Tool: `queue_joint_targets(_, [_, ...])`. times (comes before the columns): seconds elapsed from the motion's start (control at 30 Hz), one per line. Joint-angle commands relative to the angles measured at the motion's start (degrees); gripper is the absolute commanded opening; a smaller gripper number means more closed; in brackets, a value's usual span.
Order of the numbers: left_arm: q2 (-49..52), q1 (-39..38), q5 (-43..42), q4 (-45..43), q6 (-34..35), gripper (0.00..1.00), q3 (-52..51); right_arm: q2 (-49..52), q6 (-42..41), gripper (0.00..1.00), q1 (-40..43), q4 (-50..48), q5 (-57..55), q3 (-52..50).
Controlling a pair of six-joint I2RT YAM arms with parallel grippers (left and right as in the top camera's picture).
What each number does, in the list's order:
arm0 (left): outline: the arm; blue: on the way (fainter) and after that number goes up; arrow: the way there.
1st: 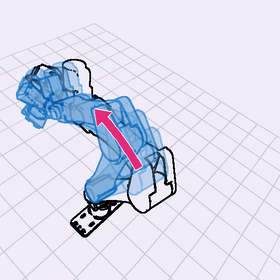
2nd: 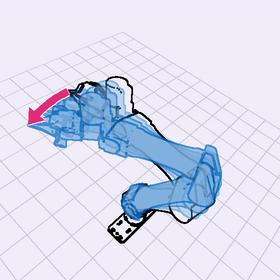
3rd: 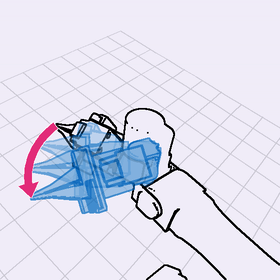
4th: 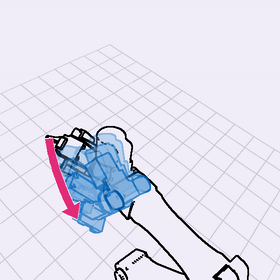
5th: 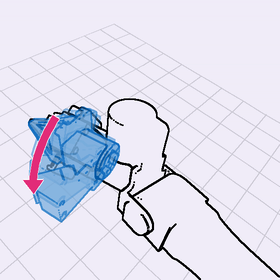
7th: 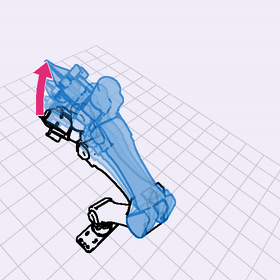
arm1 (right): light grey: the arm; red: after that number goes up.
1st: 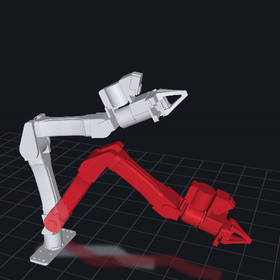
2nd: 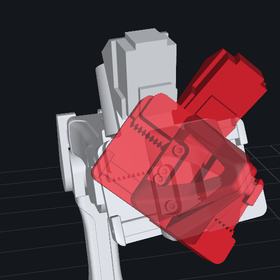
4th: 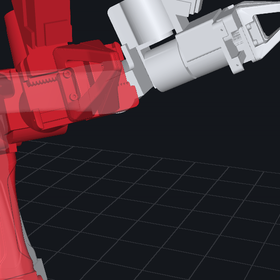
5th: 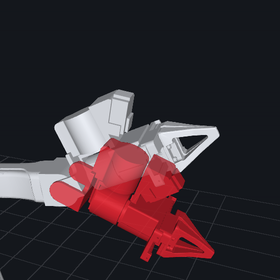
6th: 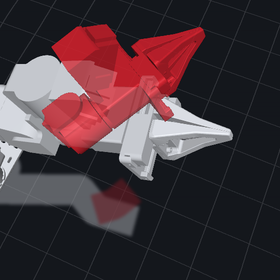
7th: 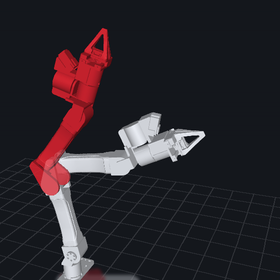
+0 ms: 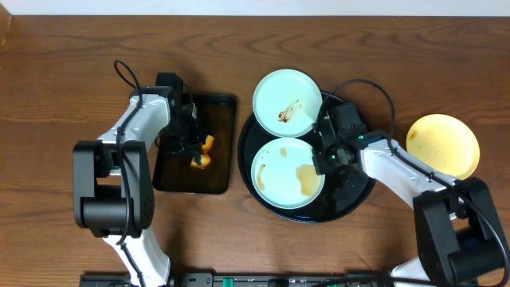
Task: Clean dirty plates on tray and stack at the side
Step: 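Slide the light-blue plate with the right gripper toward the right edge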
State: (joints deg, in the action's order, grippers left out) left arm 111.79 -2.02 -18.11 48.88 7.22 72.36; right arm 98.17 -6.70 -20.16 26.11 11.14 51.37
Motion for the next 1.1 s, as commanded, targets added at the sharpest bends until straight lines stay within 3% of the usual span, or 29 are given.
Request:
queue_joint_targets(0.0, [0.7,-0.04,-0.72,0.57,-0.94,0.08,-0.02,-3.65,0.35,0.01,1.07,0.48,-0.9,-0.74])
queue_joint_targets(0.3, [0.7,-0.04,-0.74,0.55,-0.94,0.08,-0.02,-14.45,3.43,0.01,1.77,2.19,-6.82,-0.74])
queue_joint_targets(0.5, [0.7,-0.04,-0.72,0.57,-0.94,0.07,-0.02,-14.56,3.58,0.01,1.77,4.61,-7.74,-0.74])
queue_joint_targets(0.73, [0.7,-0.04,-0.72,0.59,-0.94,0.07,-0.02,-14.56,3.3,0.01,1.86,9.27,-21.31,-0.74])
queue_joint_targets(1.07, [0.7,-0.04,-0.72,0.61,-0.96,0.07,-0.02,-14.53,-3.21,0.01,7.98,14.86,-26.1,-0.76])
